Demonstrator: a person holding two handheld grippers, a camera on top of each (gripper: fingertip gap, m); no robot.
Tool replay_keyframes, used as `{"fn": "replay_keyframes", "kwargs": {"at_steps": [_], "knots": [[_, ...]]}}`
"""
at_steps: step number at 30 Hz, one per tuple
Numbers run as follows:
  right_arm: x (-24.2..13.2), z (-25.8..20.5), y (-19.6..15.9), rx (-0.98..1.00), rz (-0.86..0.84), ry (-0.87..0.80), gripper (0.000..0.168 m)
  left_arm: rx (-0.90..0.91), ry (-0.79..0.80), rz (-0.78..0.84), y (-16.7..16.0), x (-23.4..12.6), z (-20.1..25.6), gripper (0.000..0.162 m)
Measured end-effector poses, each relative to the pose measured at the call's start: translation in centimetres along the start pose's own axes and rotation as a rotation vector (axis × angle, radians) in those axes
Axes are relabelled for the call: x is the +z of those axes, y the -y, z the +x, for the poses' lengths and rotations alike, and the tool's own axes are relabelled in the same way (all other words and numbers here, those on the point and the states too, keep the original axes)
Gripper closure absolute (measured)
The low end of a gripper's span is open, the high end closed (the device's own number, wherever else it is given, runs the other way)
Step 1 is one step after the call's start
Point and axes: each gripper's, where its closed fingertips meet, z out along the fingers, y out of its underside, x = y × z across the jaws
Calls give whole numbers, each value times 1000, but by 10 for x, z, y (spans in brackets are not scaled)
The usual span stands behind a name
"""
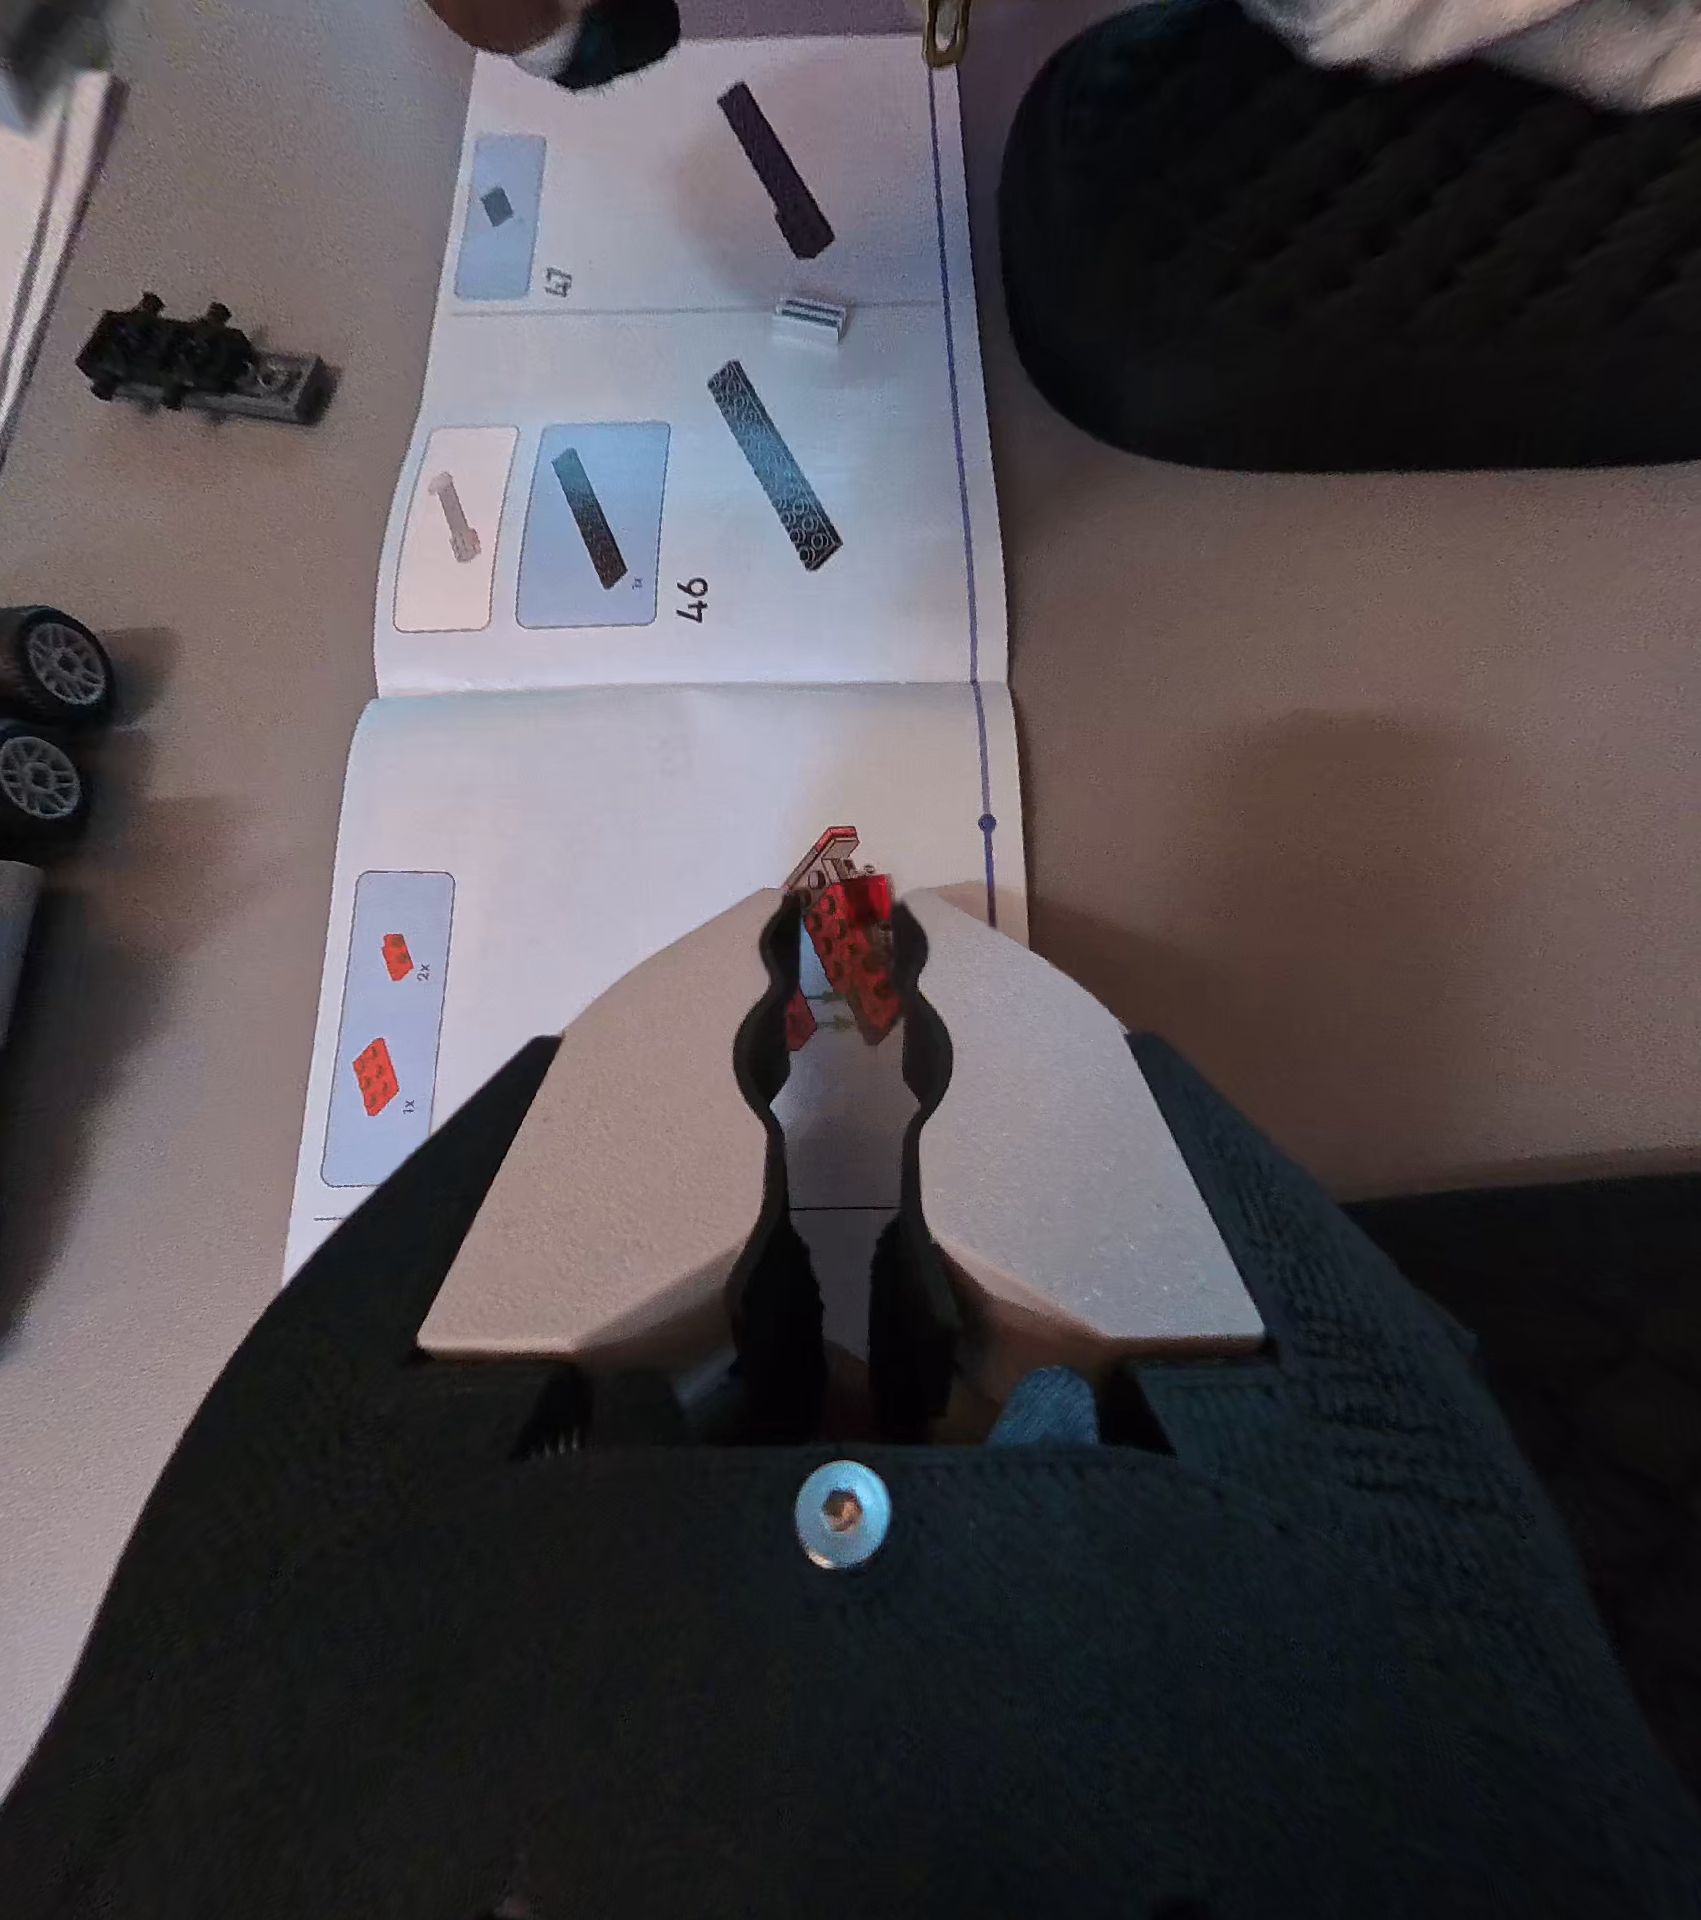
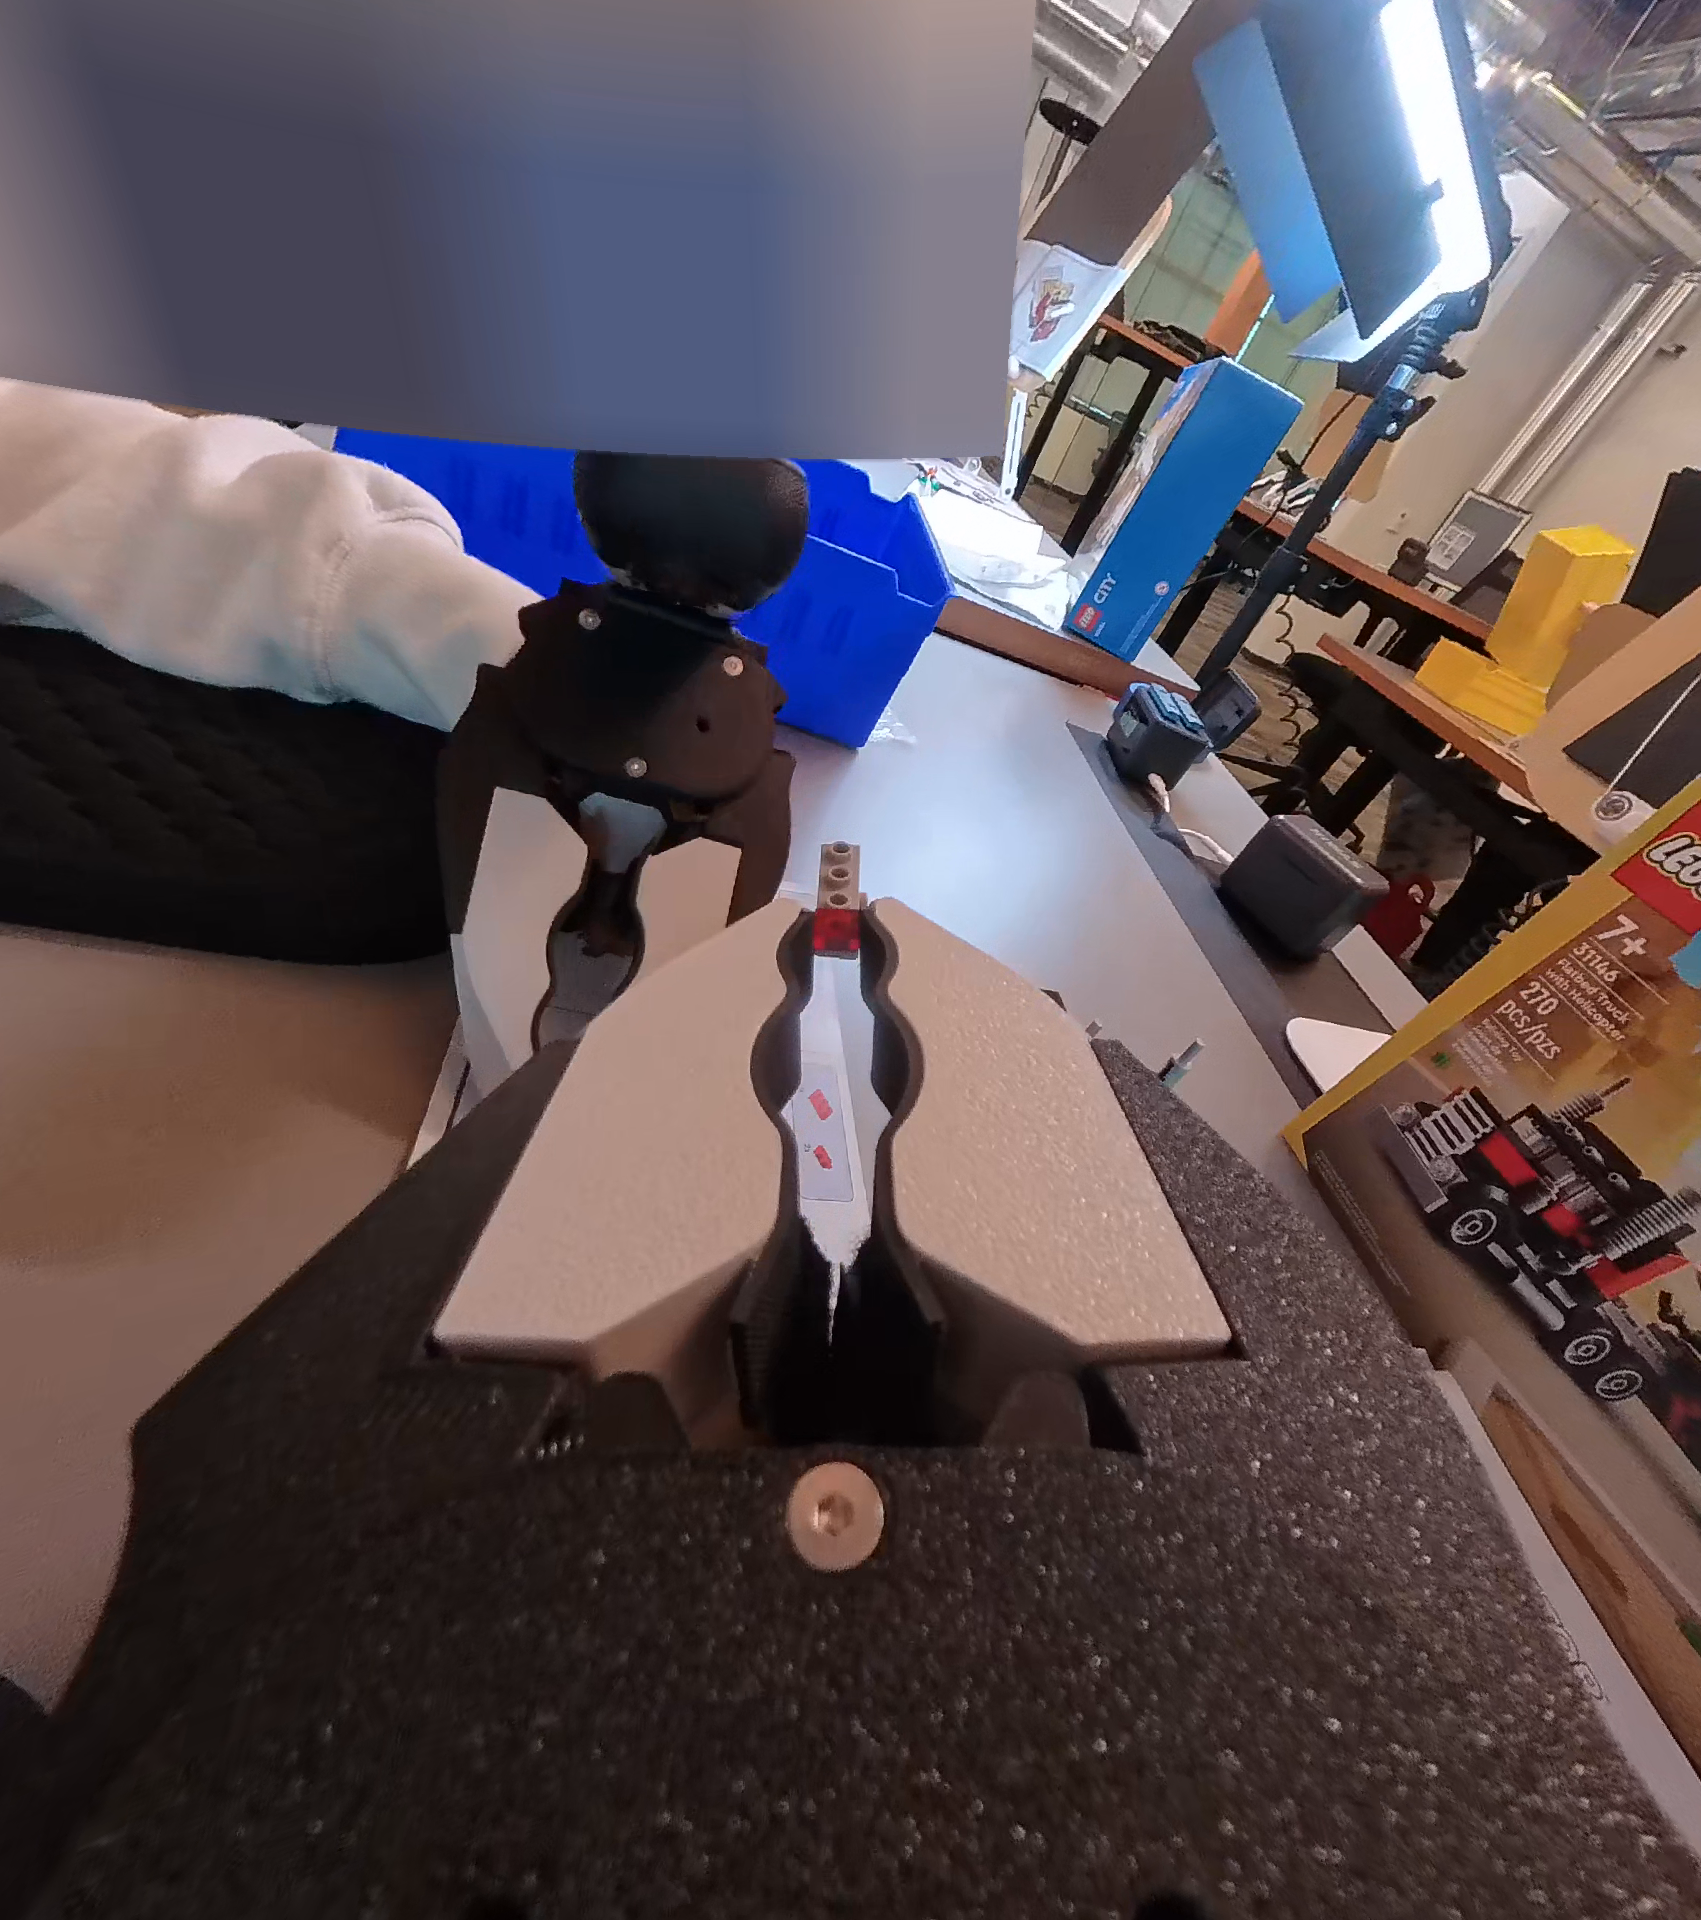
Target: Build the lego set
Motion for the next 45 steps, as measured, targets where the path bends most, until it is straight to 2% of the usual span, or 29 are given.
{"fn": "replay_keyframes", "kwargs": {"at_steps": [2,8,14,16,19,23,45], "knots": [[0,0,0,1,2,1,160,9,-7,-16,-1,2,2,153],[2,-7,-6,-3,-31,45,160,9,-5,32,4,-4,1,154],[9,-22,-18,41,-80,143,160,0,115,276,32,-73,-20,154],[16,-27,-25,77,-113,174,160,-3,131,310,40,-88,-18,154],[27,-39,-32,168,-146,244,160,-8,126,269,39,-84,-15,154],[32,-49,-34,190,-148,295,160,-15,98,213,34,-71,-12,154],[33,-44,-33,180,-123,262,160,-54,85,201,32,-67,-13,153]]}}
